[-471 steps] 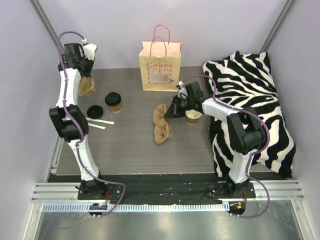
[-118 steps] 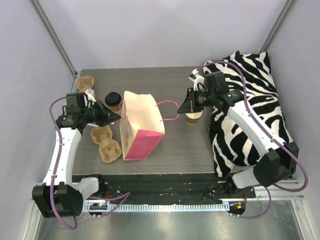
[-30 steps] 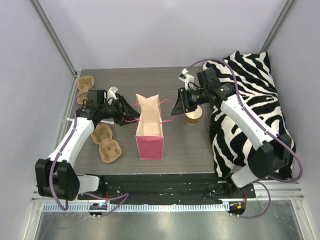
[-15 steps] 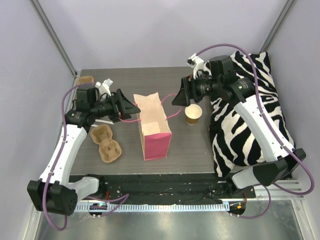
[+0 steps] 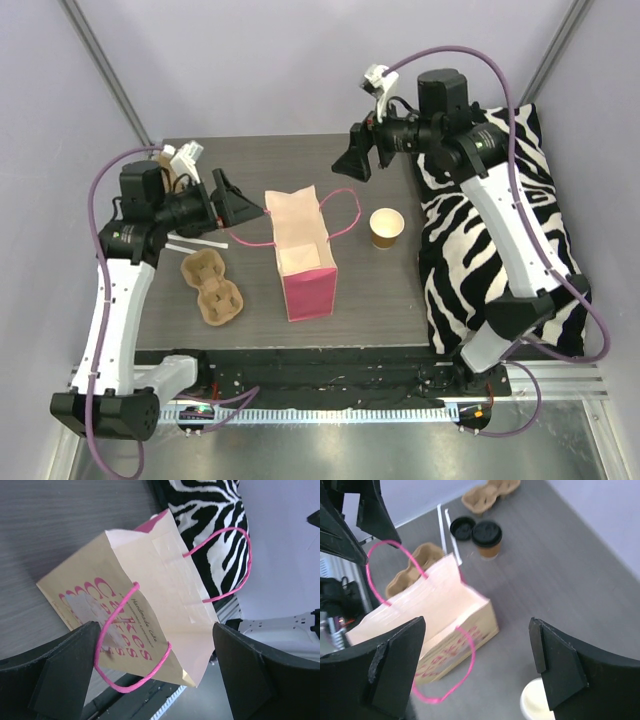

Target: Pack the takeout coffee

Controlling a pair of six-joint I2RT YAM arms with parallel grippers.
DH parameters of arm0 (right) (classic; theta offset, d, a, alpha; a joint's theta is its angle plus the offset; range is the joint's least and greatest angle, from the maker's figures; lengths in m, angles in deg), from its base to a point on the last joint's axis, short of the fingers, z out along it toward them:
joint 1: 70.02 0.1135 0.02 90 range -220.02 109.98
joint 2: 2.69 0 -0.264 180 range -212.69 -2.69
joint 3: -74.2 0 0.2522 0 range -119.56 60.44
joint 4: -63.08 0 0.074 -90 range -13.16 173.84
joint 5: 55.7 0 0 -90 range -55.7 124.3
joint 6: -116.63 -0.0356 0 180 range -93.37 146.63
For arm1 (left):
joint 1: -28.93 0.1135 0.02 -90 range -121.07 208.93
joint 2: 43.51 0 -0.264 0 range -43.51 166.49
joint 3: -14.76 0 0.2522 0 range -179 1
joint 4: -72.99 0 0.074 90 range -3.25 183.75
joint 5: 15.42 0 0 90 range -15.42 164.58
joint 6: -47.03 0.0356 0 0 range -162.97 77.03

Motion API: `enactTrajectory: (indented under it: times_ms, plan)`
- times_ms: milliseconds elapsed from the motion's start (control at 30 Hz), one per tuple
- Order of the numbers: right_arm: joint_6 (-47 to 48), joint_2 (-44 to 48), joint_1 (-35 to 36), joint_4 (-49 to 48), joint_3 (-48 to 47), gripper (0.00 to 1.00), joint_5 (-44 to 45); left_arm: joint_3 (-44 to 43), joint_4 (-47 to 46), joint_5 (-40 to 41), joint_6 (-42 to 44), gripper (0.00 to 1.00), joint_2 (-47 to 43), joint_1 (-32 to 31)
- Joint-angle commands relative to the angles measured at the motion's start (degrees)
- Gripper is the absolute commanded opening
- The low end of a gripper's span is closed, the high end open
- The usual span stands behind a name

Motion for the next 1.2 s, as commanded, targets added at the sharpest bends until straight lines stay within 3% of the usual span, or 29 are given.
enactTrajectory:
  times_ms: [0,233,500,633,833,867,1133,1167]
  plan:
    - [14.9,-6.3,2.7,-0.2,-11.4,0.94,0.3,-3.7,2.4,-6.7,4.8,1.00,-0.2,9.6]
    - [31.9,-14.7,11.5,8.8,-16.9,0.97,7.1,-9.7,16.8,-2.7,17.5,1.00,3.1,19.4]
    - [34.2,-20.3,14.0,8.6,-17.9,0.97,12.8,-11.5,33.1,-2.5,32.7,1.00,10.3,29.8]
    - [36.2,-22.7,14.1,8.6,-18.8,0.94,12.8,-8.6,31.3,-1.3,33.7,1.00,11.1,30.2]
    - [37.5,-24.1,14.2,10.3,-18.5,0.74,11.7,-7.0,28.9,5.1,36.1,1.00,14.1,30.2]
    - [37.8,-24.2,14.3,10.5,-18.3,0.66,11.4,-6.8,28.6,5.4,37.0,1.00,14.5,30.3]
    - [38.8,-24.7,14.8,11.3,-18.3,0.33,10.4,-2.9,24.3,13.4,49.1,1.00,21.3,30.3]
    - [38.9,-24.5,14.8,11.3,-18.1,0.23,10.4,-2.5,23.4,13.9,51.1,1.00,22.1,30.3]
